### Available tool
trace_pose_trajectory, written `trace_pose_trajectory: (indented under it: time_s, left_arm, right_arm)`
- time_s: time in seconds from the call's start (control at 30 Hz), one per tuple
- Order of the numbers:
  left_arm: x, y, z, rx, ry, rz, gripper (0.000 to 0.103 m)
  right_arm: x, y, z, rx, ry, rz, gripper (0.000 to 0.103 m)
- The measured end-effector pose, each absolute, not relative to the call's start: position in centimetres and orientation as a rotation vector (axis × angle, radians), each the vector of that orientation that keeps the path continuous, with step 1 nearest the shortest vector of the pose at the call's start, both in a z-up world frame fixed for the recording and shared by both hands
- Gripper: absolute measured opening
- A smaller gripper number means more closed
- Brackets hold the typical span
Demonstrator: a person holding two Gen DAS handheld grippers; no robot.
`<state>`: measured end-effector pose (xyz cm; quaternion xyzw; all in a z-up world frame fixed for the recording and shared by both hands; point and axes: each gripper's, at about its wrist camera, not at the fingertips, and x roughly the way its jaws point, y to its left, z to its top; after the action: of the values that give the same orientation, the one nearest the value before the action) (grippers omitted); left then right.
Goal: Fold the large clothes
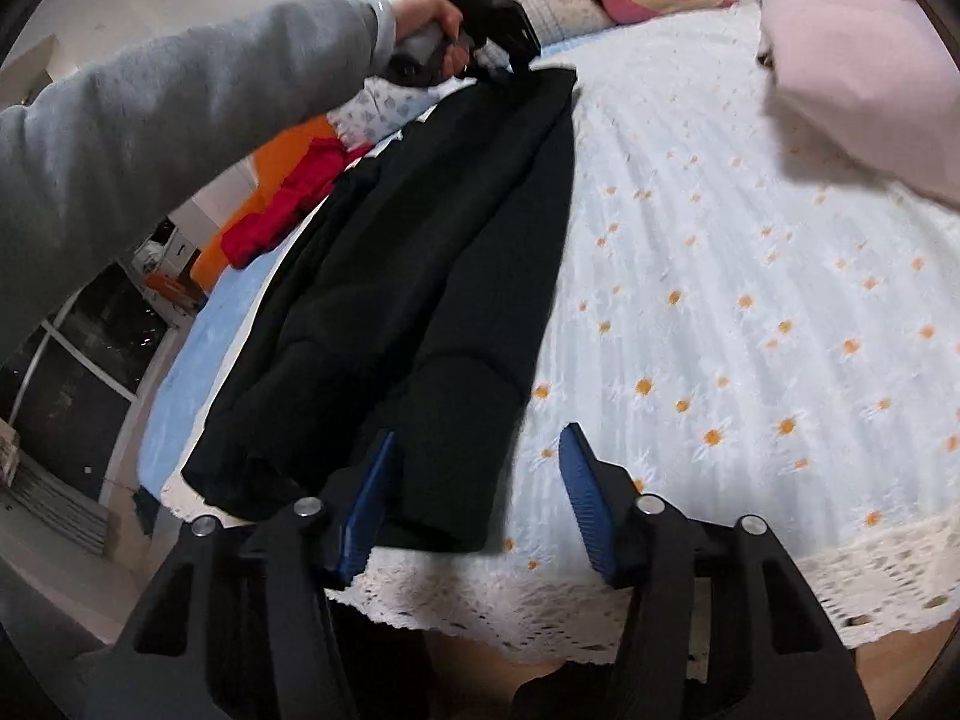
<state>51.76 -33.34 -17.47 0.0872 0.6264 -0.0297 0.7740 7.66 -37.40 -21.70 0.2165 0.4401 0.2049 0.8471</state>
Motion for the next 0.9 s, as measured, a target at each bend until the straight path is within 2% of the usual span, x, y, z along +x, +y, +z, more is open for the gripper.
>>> trace_pose_trajectory:
  time_s: [0.03, 0.1, 0.13, 0.23, 0.37, 0.63, 0.77, 0.9]
  left_arm:
    - [51.9, -33.0, -17.5, 0.177, 1.359, -0.068, 0.020]
    - [51.9, -32.5, -17.4, 0.151, 1.361, -0.095, 0.018]
    - [51.9, -32.4, -17.3, 0.145, 1.359, -0.110, 0.016]
    - [51.7, -30.8, -16.6, 0.037, 1.358, -0.203, 0.011]
    - [51.9, -27.4, -14.4, -0.131, 1.331, -0.375, 0.011]
    - [52.1, -14.7, -11.0, -0.372, 1.201, -0.571, 0.009]
    - [52.2, -8.3, -12.2, -0.475, 1.169, -0.582, 0.009]
    - [52.7, -3.0, -16.6, -0.527, 1.201, -0.490, 0.009]
  right_arm:
    - [7.7, -37.3, -22.0, 0.466, 0.940, 0.447, 0.031]
    - [7.6, -37.0, -22.1, 0.448, 0.944, 0.455, 0.019]
    - [7.5, -36.8, -22.0, 0.434, 0.935, 0.445, 0.014]
    - [7.3, -36.9, -20.9, 0.426, 0.904, 0.446, 0.009]
    - [7.0, -35.8, -17.7, 0.344, 0.845, 0.443, 0.006]
    - [7.5, -28.2, -12.0, 0.195, 0.786, 0.665, 0.006]
    - [8.1, -23.2, -12.1, 0.094, 0.848, 0.786, 0.006]
    - [8.4, -18.7, -14.9, -0.072, 0.971, 0.833, 0.006]
